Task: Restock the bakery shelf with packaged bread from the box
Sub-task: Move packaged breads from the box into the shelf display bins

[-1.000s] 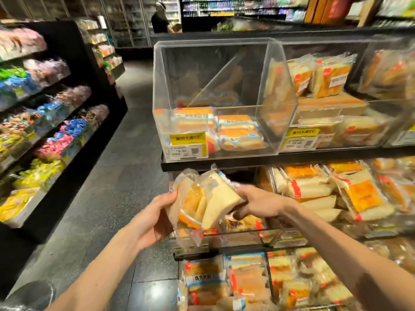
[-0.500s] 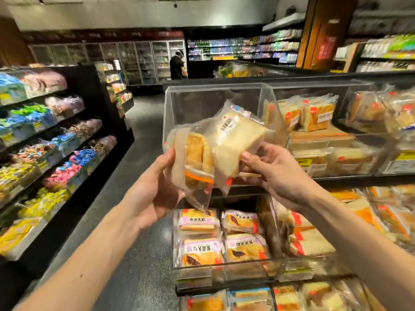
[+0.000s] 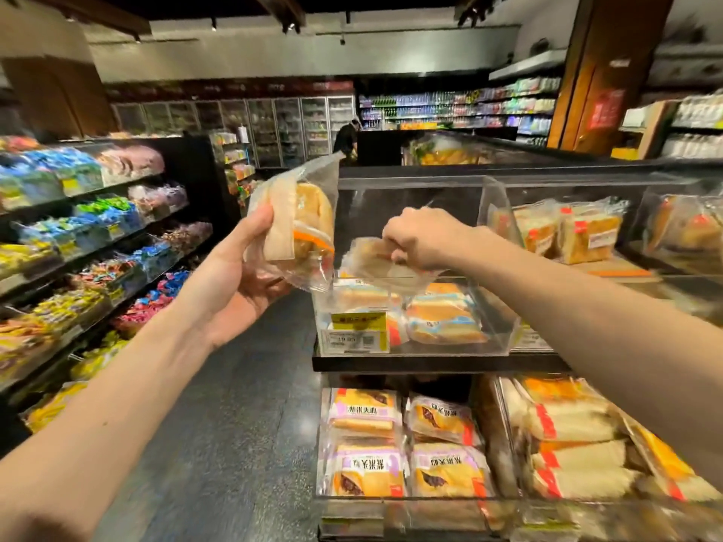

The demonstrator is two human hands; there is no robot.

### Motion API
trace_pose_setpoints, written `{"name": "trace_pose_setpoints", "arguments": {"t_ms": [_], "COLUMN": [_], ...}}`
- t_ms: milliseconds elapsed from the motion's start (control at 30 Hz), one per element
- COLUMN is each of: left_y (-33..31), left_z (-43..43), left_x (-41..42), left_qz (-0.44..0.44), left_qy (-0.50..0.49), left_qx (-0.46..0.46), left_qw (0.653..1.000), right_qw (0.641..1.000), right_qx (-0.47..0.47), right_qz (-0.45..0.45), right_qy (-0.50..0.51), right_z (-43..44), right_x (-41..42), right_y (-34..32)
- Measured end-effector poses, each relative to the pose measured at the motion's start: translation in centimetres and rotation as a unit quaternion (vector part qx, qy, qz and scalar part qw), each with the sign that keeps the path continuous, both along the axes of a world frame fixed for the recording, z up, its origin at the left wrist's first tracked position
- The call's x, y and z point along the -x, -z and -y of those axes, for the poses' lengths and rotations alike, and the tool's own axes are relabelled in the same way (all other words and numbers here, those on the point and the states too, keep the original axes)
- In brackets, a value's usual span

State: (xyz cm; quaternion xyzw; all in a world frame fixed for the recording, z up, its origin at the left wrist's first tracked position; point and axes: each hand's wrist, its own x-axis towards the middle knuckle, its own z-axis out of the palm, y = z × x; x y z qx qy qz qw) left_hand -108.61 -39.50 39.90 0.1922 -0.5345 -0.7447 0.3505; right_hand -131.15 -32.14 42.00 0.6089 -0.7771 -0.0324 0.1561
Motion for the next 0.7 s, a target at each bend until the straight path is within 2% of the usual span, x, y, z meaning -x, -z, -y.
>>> {"name": "trace_pose_setpoints", "arguments": {"t_ms": [100, 267, 333, 433, 567, 633, 700], "left_y": [0.6, 1.4, 1.5, 1.6, 2.1, 2.2, 2.2], "left_z": [0.3, 1.0, 1.2, 1.5, 2.1, 2.4, 2.7], "left_x": [-0.8, -2.2, -2.5, -2.5, -1.9, -1.4, -0.8], "left_qz": [0.005, 0.016, 0.016, 0.02, 0.033, 0.039, 0.046], "left_qy": [-0.016, -0.018, -0.019, -0.026, -0.007, 0.008, 0.015], "left_qx": [-0.006, 0.002, -0.003, -0.004, 0.008, 0.013, 0.021], "left_qw": [1.0, 1.0, 1.0, 0.999, 0.999, 0.999, 0.999], "right_qw": [0.997, 0.997, 0.998, 0.975, 0.89, 0.851, 0.832], "right_qx": [-0.054, -0.033, -0.044, -0.104, -0.197, -0.226, -0.233], "right_qz": [-0.05, -0.055, 0.017, 0.195, 0.409, 0.468, 0.496], "right_qy": [-0.007, -0.038, -0.04, -0.016, 0.039, 0.071, 0.088], "right_z": [2.8, 5.3, 6.3, 7.2, 7.6, 7.7, 7.7], "right_x": [-0.8, -1.2, -0.6, 0.6, 1.5, 1.7, 1.9], "right_y": [1.6, 2.1, 2.6, 3.4, 4.3, 4.6, 4.6]}}
